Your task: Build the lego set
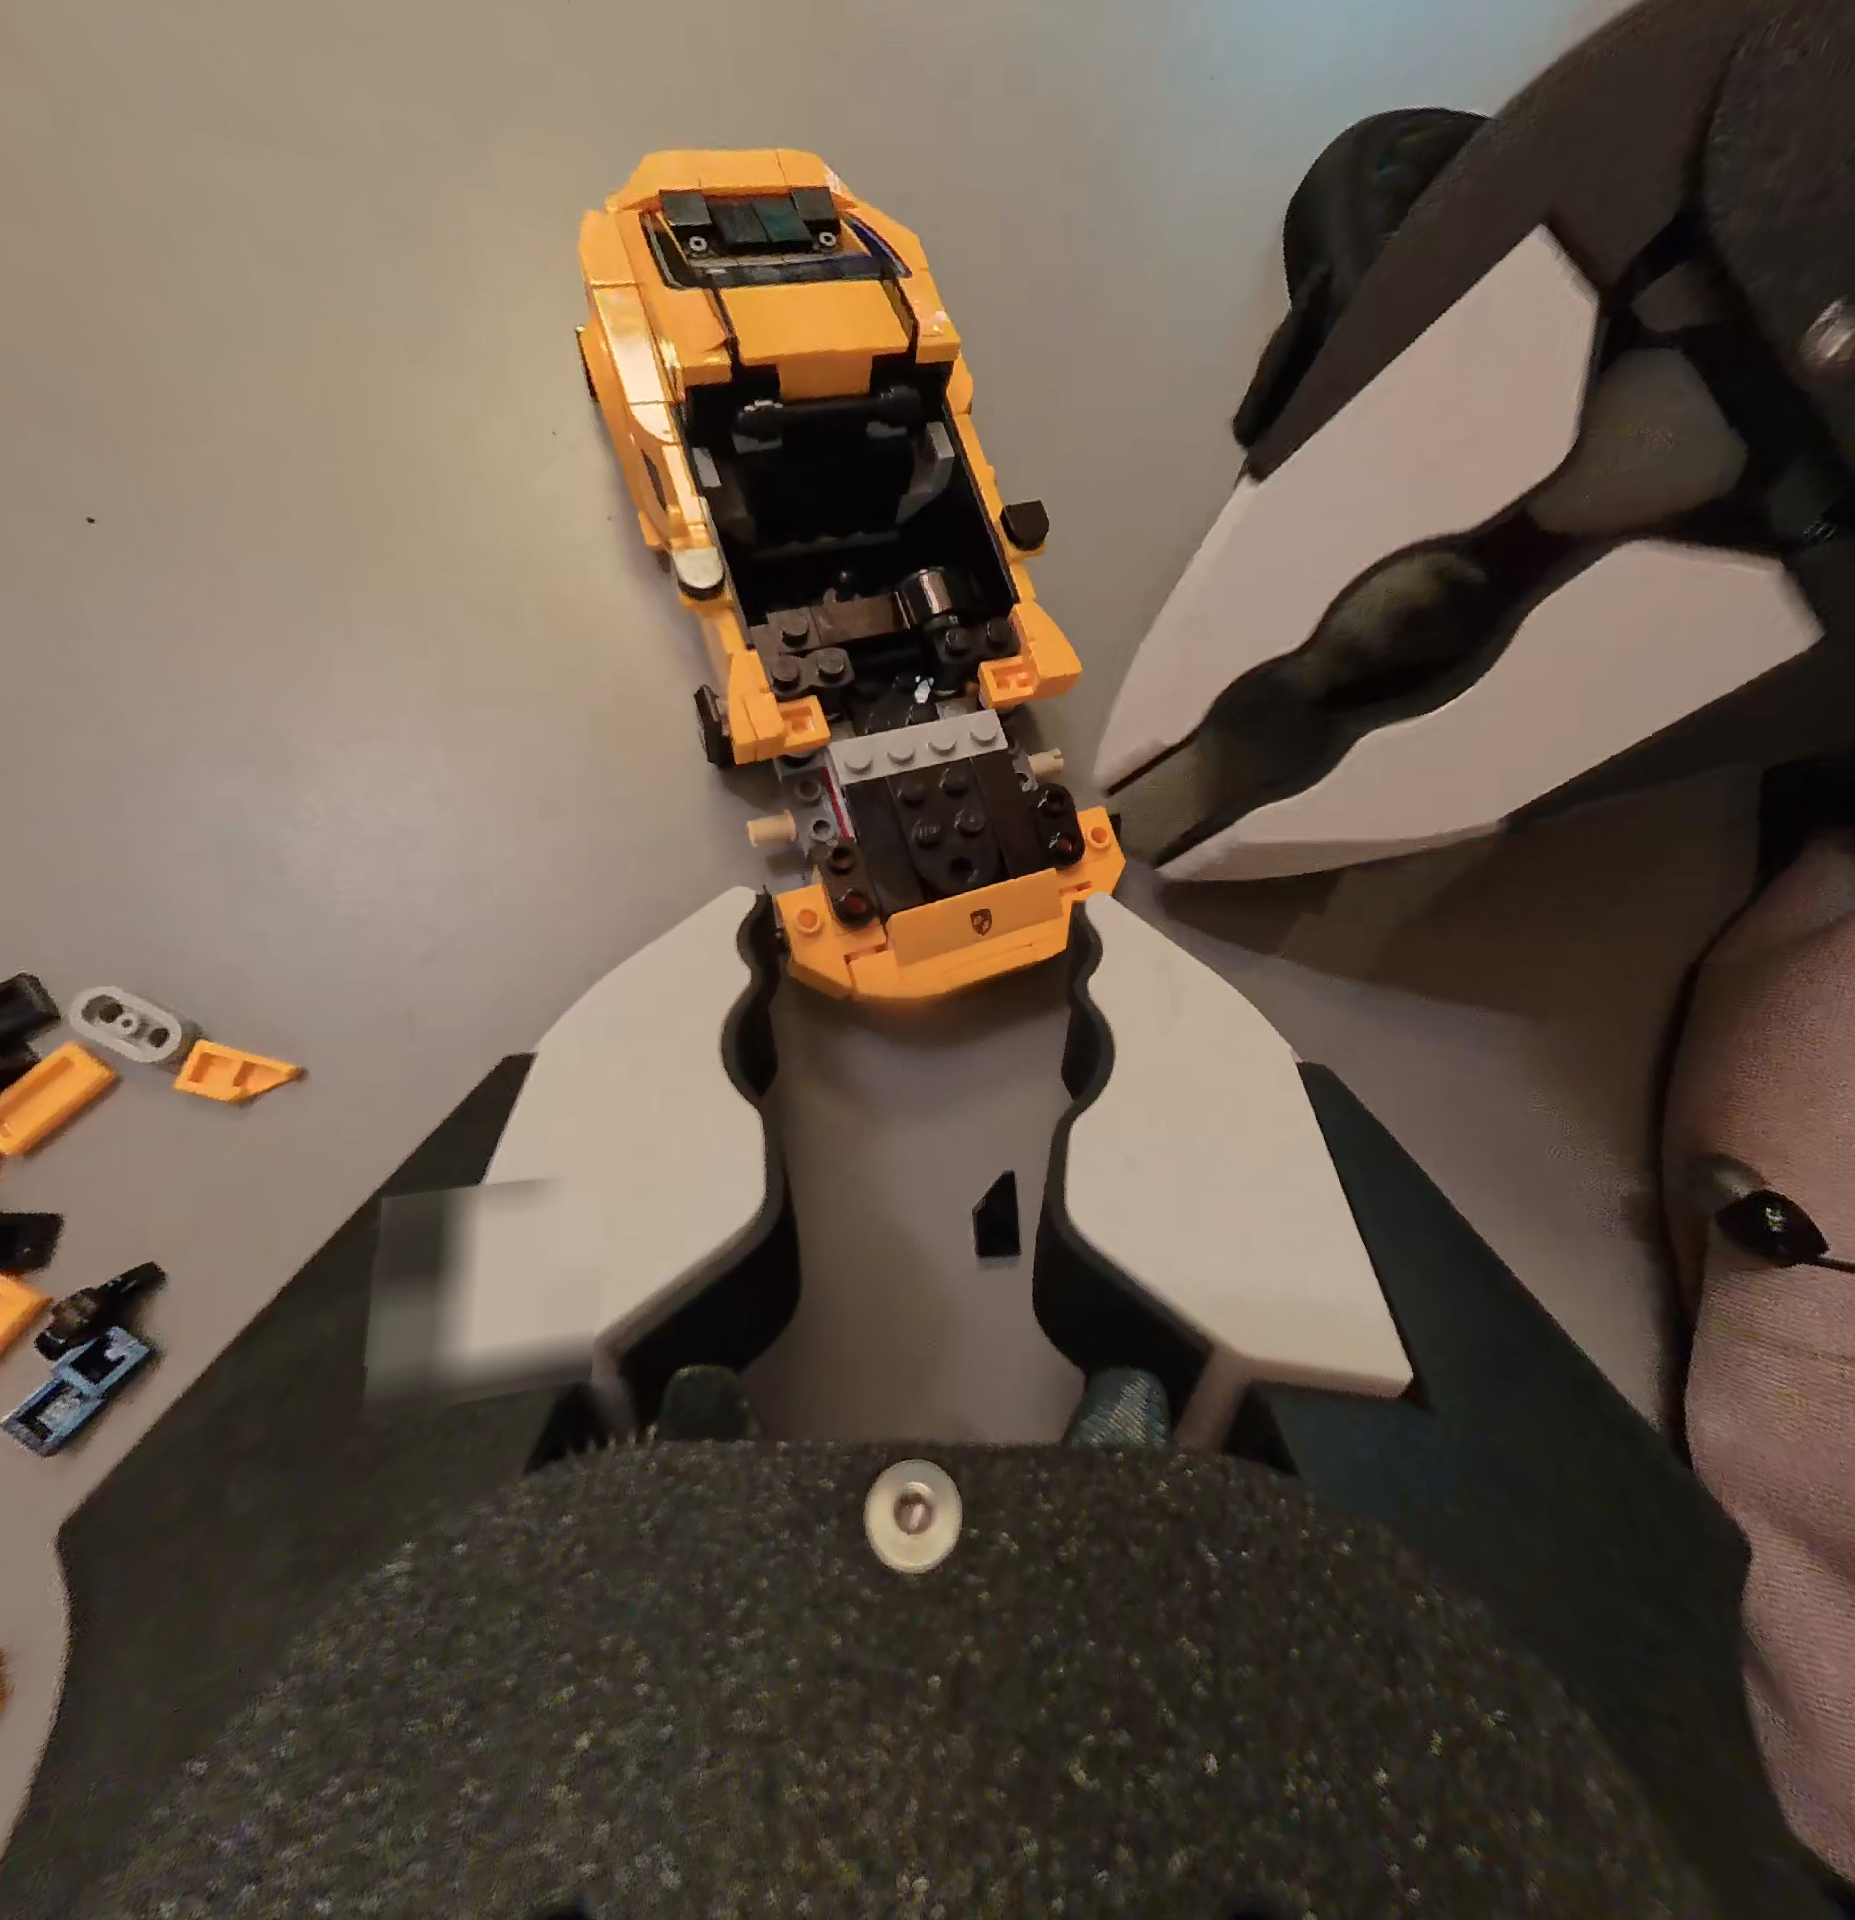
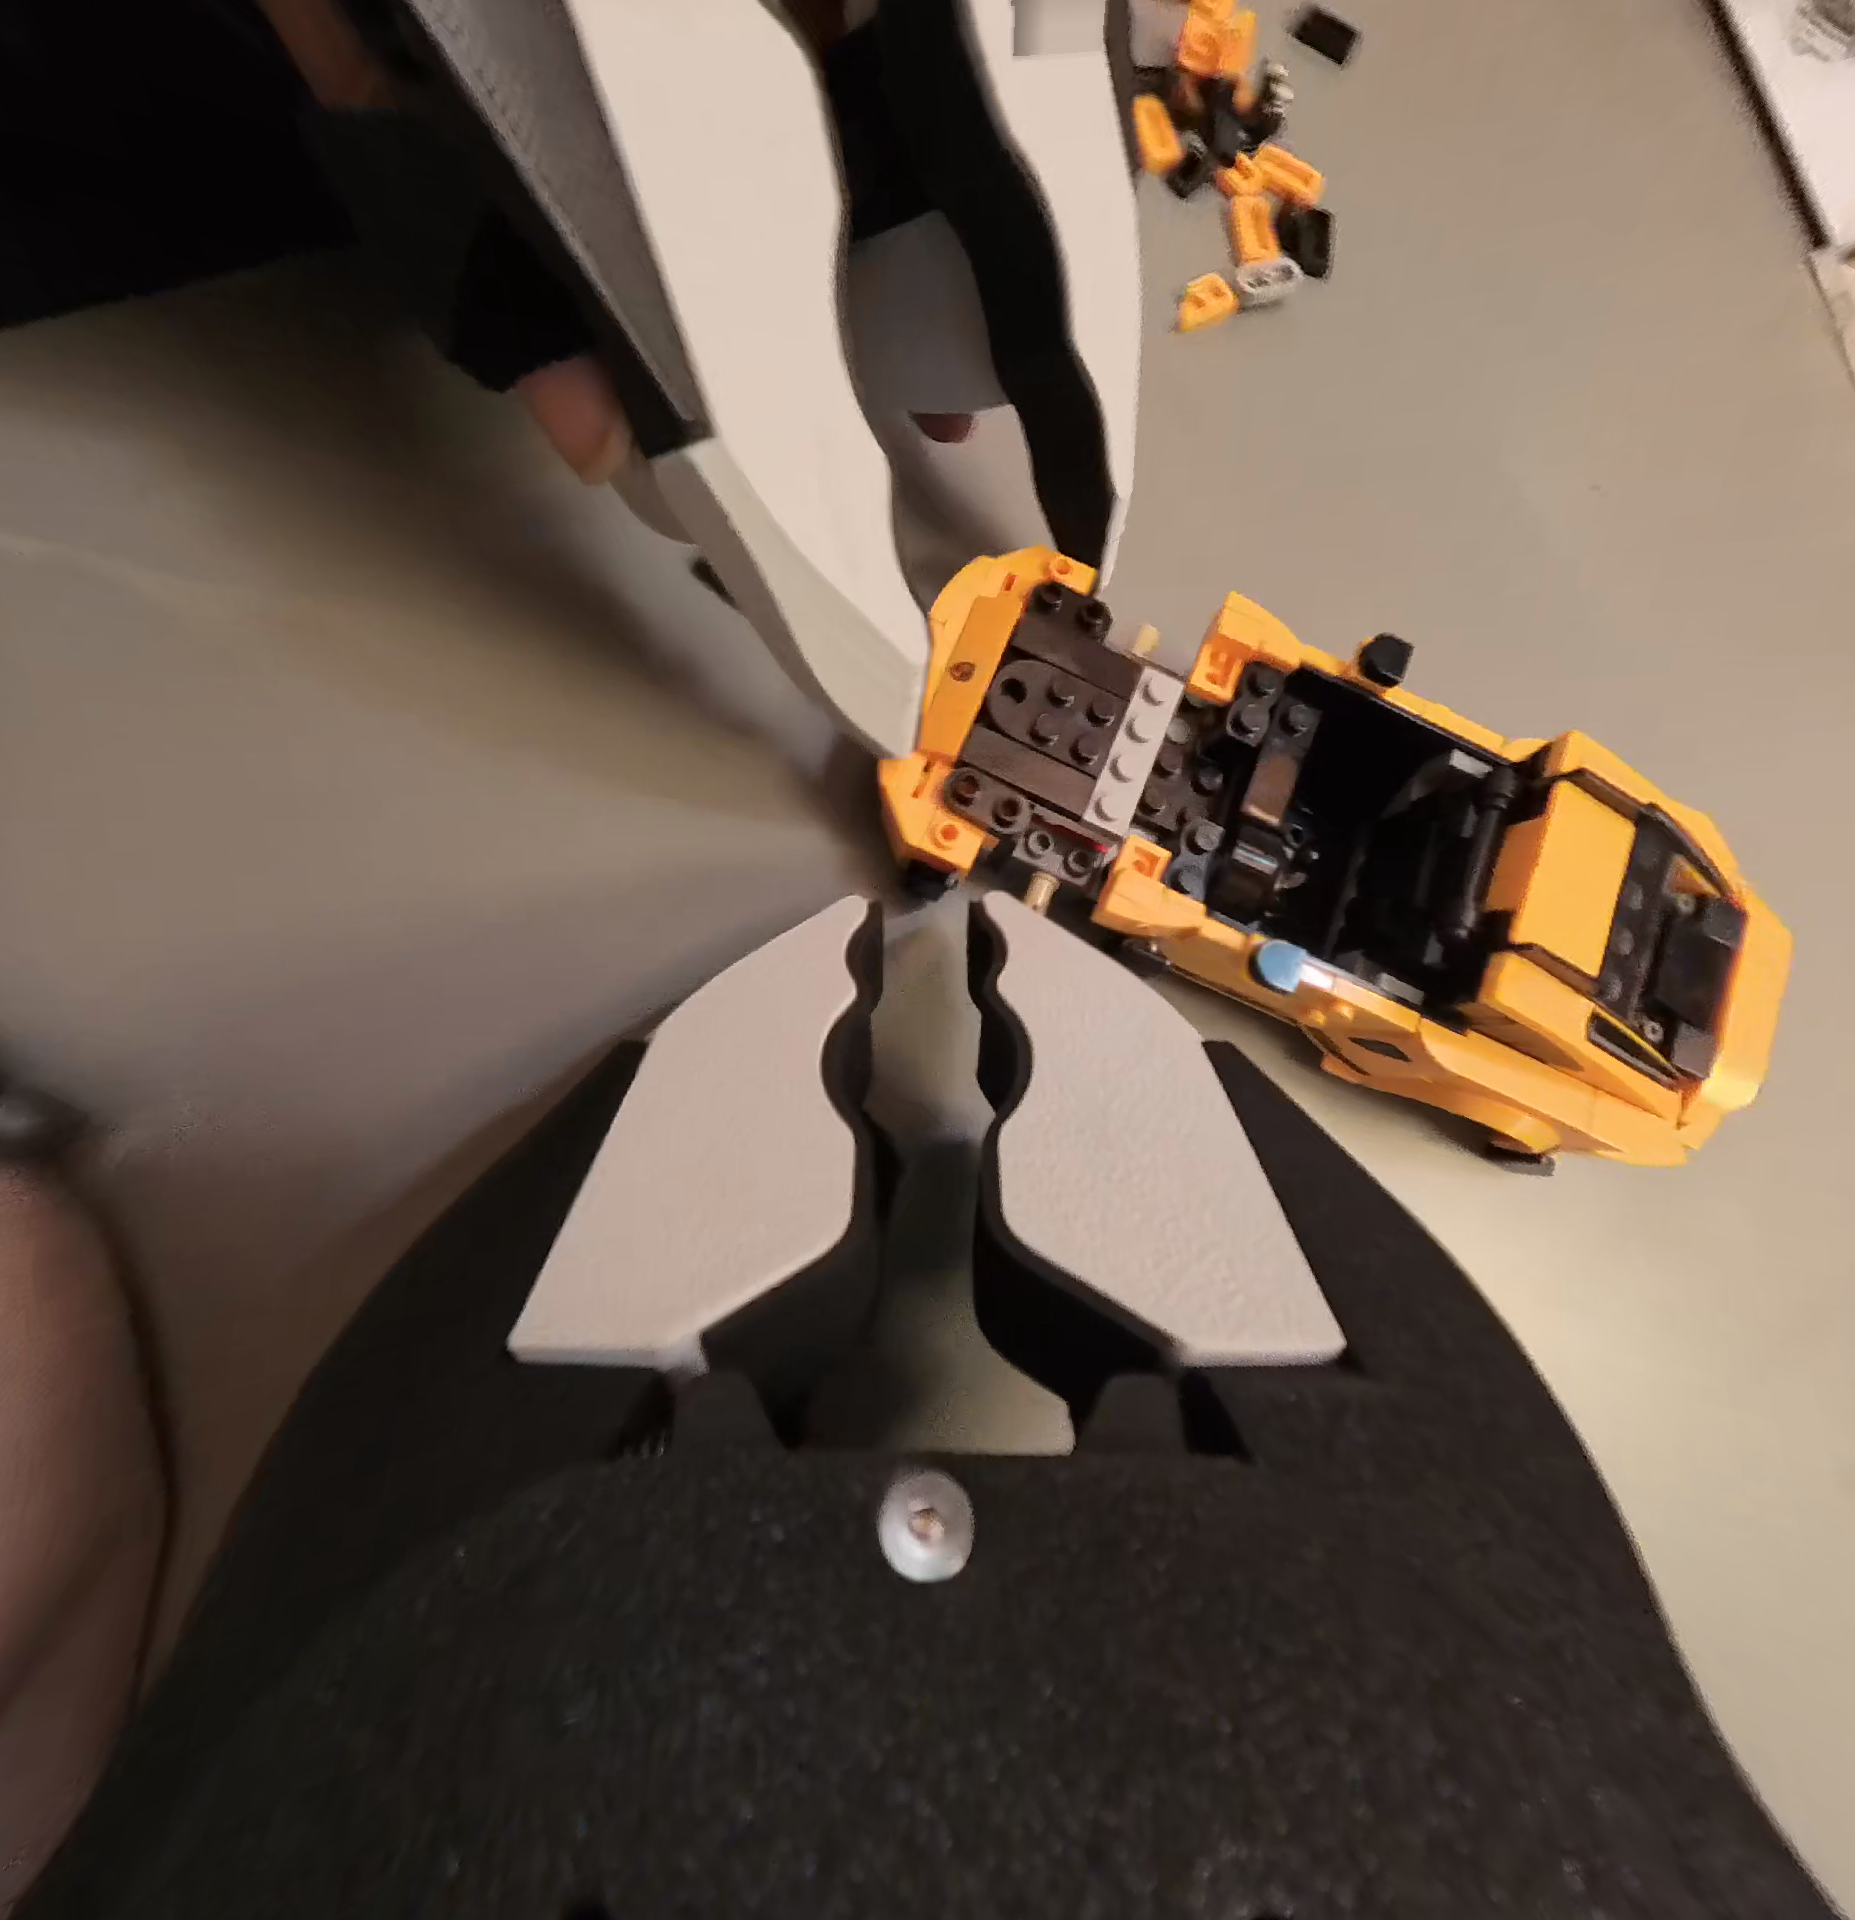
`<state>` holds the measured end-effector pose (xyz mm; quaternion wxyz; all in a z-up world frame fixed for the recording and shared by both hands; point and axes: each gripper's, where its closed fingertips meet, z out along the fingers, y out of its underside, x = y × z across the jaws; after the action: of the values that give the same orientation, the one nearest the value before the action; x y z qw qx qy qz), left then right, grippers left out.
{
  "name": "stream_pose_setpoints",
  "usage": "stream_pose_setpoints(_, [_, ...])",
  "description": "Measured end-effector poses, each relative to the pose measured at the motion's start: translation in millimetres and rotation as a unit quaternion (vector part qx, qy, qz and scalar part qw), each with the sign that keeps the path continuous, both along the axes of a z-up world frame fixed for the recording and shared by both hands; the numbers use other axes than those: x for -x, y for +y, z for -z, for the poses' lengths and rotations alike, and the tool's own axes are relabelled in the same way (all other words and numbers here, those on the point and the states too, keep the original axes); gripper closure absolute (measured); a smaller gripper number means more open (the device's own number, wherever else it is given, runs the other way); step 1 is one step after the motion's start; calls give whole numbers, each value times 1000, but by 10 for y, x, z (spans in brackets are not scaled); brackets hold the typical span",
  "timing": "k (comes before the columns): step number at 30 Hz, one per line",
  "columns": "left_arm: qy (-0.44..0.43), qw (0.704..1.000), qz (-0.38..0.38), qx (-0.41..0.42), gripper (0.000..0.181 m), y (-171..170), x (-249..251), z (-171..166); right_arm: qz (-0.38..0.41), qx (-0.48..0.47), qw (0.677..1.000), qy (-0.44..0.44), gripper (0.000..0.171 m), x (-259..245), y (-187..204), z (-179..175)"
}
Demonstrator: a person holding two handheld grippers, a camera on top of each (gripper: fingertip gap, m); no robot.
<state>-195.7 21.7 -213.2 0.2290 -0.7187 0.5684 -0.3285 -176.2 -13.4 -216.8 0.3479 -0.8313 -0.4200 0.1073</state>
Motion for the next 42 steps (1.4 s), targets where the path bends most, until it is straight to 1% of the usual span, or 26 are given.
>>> stream_pose_setpoints(1, [0,1000,-1,-2,129,10,9,-7,-18,4,1000,13,155,-18,-20,-79])
stream_pose_setpoints(3, [1,1000,0,-4,129,22,31,-29,-52,-38,998,1,148,-187,75,-295])
stream_pose_setpoints(5, [16,1000,12,0,129,-6,64,4,-95,-90,990,-56,131,-444,258,-427])
stream_pose_setpoints(6, [27,999,17,-1,128,-20,78,42,-114,-97,986,-78,123,-562,359,-441])
stream_pose_setpoints(8, [39,999,28,-14,127,-42,75,89,-158,-82,979,-100,111,-716,540,-407])
stream_pose_setpoints(10, [40,998,37,-24,129,-54,57,103,-210,-62,968,-120,104,-779,696,-338])
stream_pose_setpoints(12, [38,998,42,-29,131,-51,45,107,-272,-6,953,-135,94,-771,742,-202])
stream_pose_setpoints(14, [34,998,47,-31,132,-47,37,108,-314,44,938,-141,86,-729,766,-80])
stream_pose_setpoints(16, [27,998,50,-32,132,-49,20,108,-337,60,925,-166,87,-733,817,23])
stream_pose_setpoints(18, [22,997,58,-35,132,-73,-3,106,-349,53,917,-184,87,-737,836,66])
stream_pose_setpoints(21, [19,996,73,-51,133,-125,-53,109,-350,35,915,-199,87,-790,807,70])
stream_pose_setpoints(24, [15,994,92,-55,132,-230,-126,107,-325,11,922,-212,87,-906,841,41])
stream_pose_setpoints(27, [9,992,113,-57,135,-365,-199,95,-262,-16,938,-226,98,-1097,952,-67])
stream_pose_setpoints(28, [9,991,119,-61,134,-398,-220,97,-244,-18,945,-219,100,-1157,948,-103])
stream_pose_setpoints(30, [8,989,131,-67,134,-464,-265,96,-192,-14,960,-203,113,-1299,929,-148])
stream_pose_setpoints(32, [4,988,141,-69,133,-531,-314,93,-164,38,975,-145,123,-1353,746,-131])
stream_pose_setpoints(33, [3,987,145,-72,132,-556,-339,95,-161,79,978,-104,124,-1333,610,-107])
stream_pose_setpoints(35, [2,985,156,-80,132,-612,-396,99,-155,133,979,-25,120,-1228,457,-87])
stream_pose_setpoints(37, [2,982,164,-89,130,-660,-467,103,-147,159,976,25,111,-1108,463,-73])
stream_pose_setpoints(39, [11,981,165,-103,129,-665,-510,126,-156,181,971,28,108,-1036,494,-32])
stream_pose_setpoints(42, [7,982,159,-104,135,-625,-484,115,-169,178,969,21,113,-933,611,-51])
